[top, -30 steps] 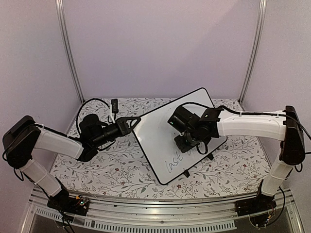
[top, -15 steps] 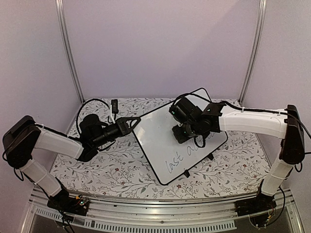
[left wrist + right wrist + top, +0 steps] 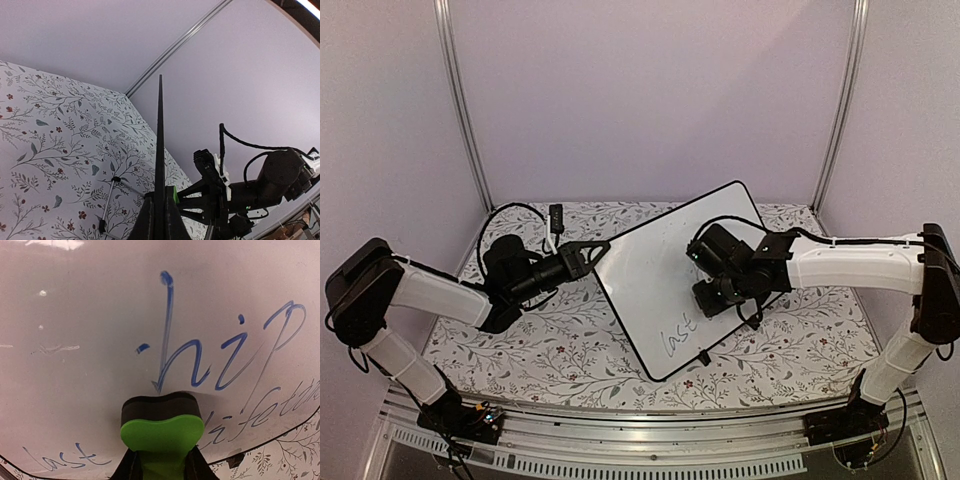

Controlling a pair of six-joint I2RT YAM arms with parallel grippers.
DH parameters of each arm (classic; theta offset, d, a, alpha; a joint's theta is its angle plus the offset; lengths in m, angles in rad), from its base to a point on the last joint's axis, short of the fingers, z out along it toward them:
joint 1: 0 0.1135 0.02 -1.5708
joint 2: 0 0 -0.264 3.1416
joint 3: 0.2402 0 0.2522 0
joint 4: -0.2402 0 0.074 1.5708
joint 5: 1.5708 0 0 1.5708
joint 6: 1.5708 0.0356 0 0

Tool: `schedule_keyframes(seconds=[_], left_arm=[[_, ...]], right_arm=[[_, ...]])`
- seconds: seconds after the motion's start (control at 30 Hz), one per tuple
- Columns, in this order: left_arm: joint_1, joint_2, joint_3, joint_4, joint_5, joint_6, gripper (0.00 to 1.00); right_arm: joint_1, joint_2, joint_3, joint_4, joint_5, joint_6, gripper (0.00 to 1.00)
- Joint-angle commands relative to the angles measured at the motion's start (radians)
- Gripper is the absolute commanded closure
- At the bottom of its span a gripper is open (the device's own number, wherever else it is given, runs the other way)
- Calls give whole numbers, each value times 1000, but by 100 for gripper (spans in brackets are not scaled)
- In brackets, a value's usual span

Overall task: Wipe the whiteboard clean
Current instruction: Erase the whiteboard at the center of the board.

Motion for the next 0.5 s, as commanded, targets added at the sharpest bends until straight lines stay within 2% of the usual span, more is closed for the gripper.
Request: schedule_keyframes(seconds=[0.0,0.27,0.47], left_arm=[[-30,21,14,-25,63,22,100],[-31,12,12,-26,60,24,100],[-31,16,13,-27,60,25,100]], right_arm=[[-41,40,43,13,5,-15,100],[-83,84,170,18,-4,-95,100],[-83,95,163,27,-49,-99,100]])
